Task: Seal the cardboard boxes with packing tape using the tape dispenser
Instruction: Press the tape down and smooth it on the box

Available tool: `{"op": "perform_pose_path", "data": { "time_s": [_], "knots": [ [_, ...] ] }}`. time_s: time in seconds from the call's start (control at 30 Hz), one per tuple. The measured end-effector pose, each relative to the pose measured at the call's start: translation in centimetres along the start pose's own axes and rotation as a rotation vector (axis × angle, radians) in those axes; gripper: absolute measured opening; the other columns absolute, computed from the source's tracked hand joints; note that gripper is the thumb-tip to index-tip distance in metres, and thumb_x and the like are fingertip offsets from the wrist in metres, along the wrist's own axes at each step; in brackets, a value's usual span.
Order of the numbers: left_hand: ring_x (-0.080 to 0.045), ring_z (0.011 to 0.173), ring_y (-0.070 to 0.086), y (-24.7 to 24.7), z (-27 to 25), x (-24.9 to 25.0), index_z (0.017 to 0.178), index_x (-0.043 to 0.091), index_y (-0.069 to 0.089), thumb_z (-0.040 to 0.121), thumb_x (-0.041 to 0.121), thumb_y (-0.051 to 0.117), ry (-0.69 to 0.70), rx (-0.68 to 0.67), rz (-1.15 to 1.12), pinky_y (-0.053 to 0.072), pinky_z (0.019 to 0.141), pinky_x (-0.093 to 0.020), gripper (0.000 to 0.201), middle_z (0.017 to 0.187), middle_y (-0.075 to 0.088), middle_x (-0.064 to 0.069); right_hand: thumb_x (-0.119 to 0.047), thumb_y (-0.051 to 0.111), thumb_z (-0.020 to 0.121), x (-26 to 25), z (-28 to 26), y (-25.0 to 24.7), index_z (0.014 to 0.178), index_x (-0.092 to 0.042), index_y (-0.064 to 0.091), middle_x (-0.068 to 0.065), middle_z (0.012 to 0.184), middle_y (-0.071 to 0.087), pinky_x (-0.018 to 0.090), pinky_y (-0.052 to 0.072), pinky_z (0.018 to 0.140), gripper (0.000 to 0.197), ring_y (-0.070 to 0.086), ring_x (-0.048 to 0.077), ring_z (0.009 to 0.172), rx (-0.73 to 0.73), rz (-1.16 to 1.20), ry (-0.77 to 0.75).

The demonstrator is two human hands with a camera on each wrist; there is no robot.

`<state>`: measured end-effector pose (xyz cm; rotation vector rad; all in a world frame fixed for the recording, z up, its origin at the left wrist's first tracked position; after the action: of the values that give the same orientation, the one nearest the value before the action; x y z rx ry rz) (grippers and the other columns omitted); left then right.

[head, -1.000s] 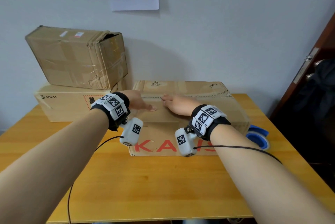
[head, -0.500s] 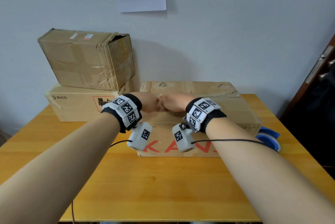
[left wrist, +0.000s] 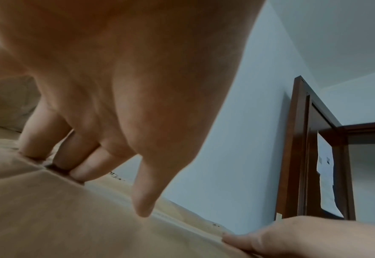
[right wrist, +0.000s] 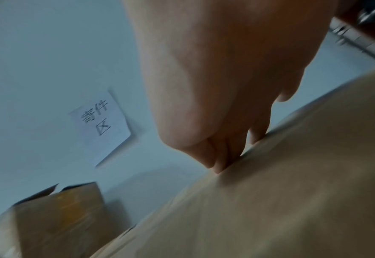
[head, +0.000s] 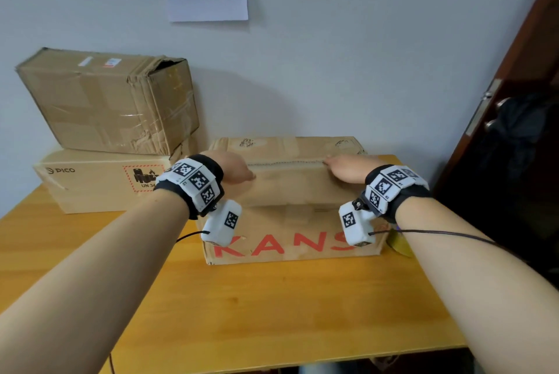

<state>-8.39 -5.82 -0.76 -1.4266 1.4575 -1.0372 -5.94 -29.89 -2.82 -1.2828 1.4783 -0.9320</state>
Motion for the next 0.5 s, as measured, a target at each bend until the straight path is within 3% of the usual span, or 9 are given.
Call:
{"op": "perform_pose_path", "data": {
  "time_s": [0.1, 0.17, 0.3, 0.4, 0.5],
  "knots": [
    [-0.028, 0.129, 0.051, -0.1, 0.1, -0.2, 0.137, 0.004, 0.054, 0.105, 0.048, 0.039, 0.005, 0.019, 0.005, 0.038, 0.104, -0.037, 0.056, 0.141, 0.055, -0.012, -0.013, 0.021, 0.11, 1.6, 0.7, -0.3, 0.151, -0.006, 0.039, 0.017, 0.154, 0.042, 0.037, 0.033, 0.11, 0.046, 0.041, 0.035, 0.139, 0.02, -0.014, 0.018],
    [-0.028, 0.126, 0.053, 0.0, 0.2, -0.5, 0.135, 0.004, 0.055, 0.105, 0.048, 0.04, 0.01, 0.026, 0.003, 0.04, 0.102, -0.037, 0.056, 0.138, 0.057, -0.012, -0.012, 0.021, 0.109, 2.6, 1.4, 0.3, 0.155, -0.008, 0.031, 0.01, 0.164, 0.025, 0.047, 0.023, 0.12, 0.048, 0.026, 0.037, 0.148, 0.02, -0.01, 0.03],
    [-0.027, 0.121, 0.055, 0.7, 0.3, -1.0, 0.134, 0.004, 0.055, 0.102, 0.053, 0.044, 0.014, 0.005, -0.017, 0.041, 0.095, -0.035, 0.06, 0.134, 0.059, -0.011, -0.03, 0.018, 0.109, 4.6, 1.8, 1.3, 0.161, -0.023, 0.006, -0.002, 0.169, 0.0, 0.061, 0.006, 0.122, 0.055, -0.004, 0.03, 0.155, 0.035, -0.037, 0.07],
    [-0.025, 0.113, 0.057, 1.2, 0.5, -1.3, 0.13, 0.005, 0.058, 0.095, 0.065, 0.047, 0.031, 0.011, -0.051, 0.041, 0.089, -0.032, 0.07, 0.131, 0.059, -0.01, -0.037, 0.018, 0.108, 4.7, 1.6, 1.7, 0.161, -0.024, -0.003, 0.0, 0.169, -0.005, 0.062, 0.007, 0.122, 0.058, -0.006, 0.029, 0.155, 0.032, -0.078, 0.081],
    [-0.025, 0.114, 0.055, 1.8, 0.6, -1.3, 0.128, 0.006, 0.057, 0.088, 0.072, 0.051, 0.048, 0.045, -0.063, 0.044, 0.092, -0.035, 0.078, 0.139, 0.048, -0.011, -0.039, 0.022, 0.108, 4.7, 2.1, 1.7, 0.161, -0.016, 0.002, 0.006, 0.169, -0.004, 0.06, 0.01, 0.122, 0.062, -0.004, 0.028, 0.155, 0.033, -0.075, 0.119]
  ]
}}
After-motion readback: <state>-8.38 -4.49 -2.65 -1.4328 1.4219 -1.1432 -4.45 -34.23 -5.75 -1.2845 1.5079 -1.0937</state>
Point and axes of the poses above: each hand's wrist, its own z-axis towards the middle knuckle, its own y-axis out of the palm, x = y × z, the point moved 6 cm from there along z, towards the middle knuckle
